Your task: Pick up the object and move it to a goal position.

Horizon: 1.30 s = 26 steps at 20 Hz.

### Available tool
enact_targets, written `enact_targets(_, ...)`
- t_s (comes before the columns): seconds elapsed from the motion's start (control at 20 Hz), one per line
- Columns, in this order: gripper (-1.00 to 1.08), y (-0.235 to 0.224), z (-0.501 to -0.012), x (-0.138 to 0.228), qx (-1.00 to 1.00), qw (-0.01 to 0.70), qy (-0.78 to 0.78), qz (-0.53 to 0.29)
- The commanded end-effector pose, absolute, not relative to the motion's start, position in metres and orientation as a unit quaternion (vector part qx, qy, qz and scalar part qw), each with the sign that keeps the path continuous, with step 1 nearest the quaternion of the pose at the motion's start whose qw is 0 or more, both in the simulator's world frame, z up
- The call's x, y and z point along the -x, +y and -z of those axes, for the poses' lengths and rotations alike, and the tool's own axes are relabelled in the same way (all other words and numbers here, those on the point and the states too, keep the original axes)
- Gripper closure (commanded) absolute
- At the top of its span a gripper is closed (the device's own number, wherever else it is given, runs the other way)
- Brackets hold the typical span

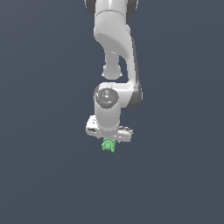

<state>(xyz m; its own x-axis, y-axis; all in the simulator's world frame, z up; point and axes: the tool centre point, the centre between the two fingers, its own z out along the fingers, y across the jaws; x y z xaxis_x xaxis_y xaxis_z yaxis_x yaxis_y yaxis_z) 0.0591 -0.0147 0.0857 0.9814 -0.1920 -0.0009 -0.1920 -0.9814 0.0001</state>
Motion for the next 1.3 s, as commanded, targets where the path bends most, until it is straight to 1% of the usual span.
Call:
enact_targets(0.0,-0.92,-0.015,-0.077,-0.059,0.995,0.0,0.097,-0.001)
enact_targets(0.3,-0.92,-0.015,-0.047,-0.058,0.995,0.0,0.097,0.0)
enact_targets(0.6,-0.92,-0.015,-0.04,-0.06,0.995,0.0,0.098,0.0)
enact_targets(0.65,1.08,-0.015,-0.04,-0.06,0.995,0.0,0.098,0.0)
enact_targets(1.25,1.08,-0.016,-0.041,-0.06,0.995,0.0,0.098,0.0)
